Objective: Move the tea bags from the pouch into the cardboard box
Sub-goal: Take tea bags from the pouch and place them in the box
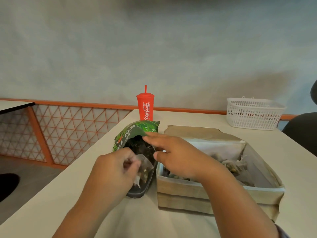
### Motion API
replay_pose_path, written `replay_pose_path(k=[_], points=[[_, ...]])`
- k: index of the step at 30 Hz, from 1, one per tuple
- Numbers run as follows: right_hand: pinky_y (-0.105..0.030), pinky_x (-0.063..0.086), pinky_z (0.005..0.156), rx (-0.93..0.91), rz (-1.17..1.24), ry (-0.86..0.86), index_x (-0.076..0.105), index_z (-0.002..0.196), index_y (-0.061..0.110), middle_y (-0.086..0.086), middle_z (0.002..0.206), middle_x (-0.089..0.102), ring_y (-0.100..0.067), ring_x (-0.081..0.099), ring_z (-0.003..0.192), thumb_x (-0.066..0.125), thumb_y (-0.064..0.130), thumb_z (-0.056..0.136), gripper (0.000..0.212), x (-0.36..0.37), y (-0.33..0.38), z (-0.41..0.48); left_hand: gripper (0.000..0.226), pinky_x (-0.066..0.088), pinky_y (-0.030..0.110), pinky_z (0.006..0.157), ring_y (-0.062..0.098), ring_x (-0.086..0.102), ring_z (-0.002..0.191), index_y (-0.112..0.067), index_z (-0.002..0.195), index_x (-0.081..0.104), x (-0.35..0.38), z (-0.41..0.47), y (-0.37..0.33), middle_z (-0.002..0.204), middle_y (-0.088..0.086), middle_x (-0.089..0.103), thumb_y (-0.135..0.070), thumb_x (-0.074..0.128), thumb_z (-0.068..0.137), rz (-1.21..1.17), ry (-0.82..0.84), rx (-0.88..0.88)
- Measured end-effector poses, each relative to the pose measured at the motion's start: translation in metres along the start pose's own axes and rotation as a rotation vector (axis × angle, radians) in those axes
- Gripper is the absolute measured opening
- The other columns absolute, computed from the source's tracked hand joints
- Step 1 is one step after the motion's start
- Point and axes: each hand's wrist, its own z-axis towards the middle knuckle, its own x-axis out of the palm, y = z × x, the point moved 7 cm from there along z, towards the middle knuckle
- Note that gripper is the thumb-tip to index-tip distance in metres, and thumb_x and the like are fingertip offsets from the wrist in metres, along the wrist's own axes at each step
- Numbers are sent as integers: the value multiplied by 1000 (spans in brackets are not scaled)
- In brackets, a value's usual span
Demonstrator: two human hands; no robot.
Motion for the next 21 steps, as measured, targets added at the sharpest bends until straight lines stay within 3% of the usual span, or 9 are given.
replay_pose_path(k=[4, 6, 8, 11, 13, 17, 21], points=[[-26, 34, 105, 6, 91, 66, 52, 130, 30, 11, 140, 46, -7, 43, 125, 55, 32, 91, 39, 2, 4, -3, 21, 42, 8, 48, 3, 60, 59, -21, 64, 63, -21, -5, -3, 64, -11, 67, -7, 68, 79, -261, -112, -63], [-27, 46, 91, -17, 154, 76, 63, 115, 33, 13, 115, 63, -3, 57, 102, 63, 41, 84, 32, 2, 11, -6, 22, 39, 7, 45, 4, 57, 52, -19, 66, 63, -24, -6, -6, 64, -7, 68, -2, 68, 78, -372, -130, -94], [-27, 50, 81, -30, 156, 55, 68, 101, 30, 14, 96, 67, -3, 60, 88, 68, 42, 78, 26, -1, 15, -8, 20, 42, 9, 47, 8, 58, 52, -20, 71, 63, -24, -6, -8, 65, -5, 69, -1, 68, 78, -469, -133, -110], [-30, 49, 72, -47, 145, -7, 68, 79, 22, 12, 72, 63, -3, 57, 71, 67, 30, 82, 8, -6, 15, -7, 22, 50, 30, 63, 29, 64, 65, -21, 80, 62, -22, -6, -7, 68, 1, 71, 1, 65, 79, -610, -120, -143], [-25, 41, 62, -47, 176, -36, 63, 70, 24, 16, 58, 56, 3, 49, 58, 64, 22, 86, 16, -11, 15, -7, 26, 49, 37, 67, 29, 62, 64, -23, 82, 61, -21, -7, -8, 67, 4, 71, 3, 64, 79, -683, -106, -160], [-19, 38, 61, -71, 335, -19, 59, 66, 25, 16, 57, 54, 4, 47, 55, 60, 14, 88, 24, -16, 17, -9, 29, 49, 17, 56, 7, 59, 54, -21, 87, 58, -15, -8, -8, 61, 1, 67, 7, 60, 79, -805, -76, -183], [-10, 42, 56, -91, 531, -15, 60, 77, 17, 6, 65, 56, 4, 50, 54, 58, 2, 87, 18, -16, 19, -9, 33, 48, 14, 51, 8, 58, 55, -19, 93, 59, -5, -11, -4, 60, 1, 65, 9, 62, 77, -868, -36, -224]])
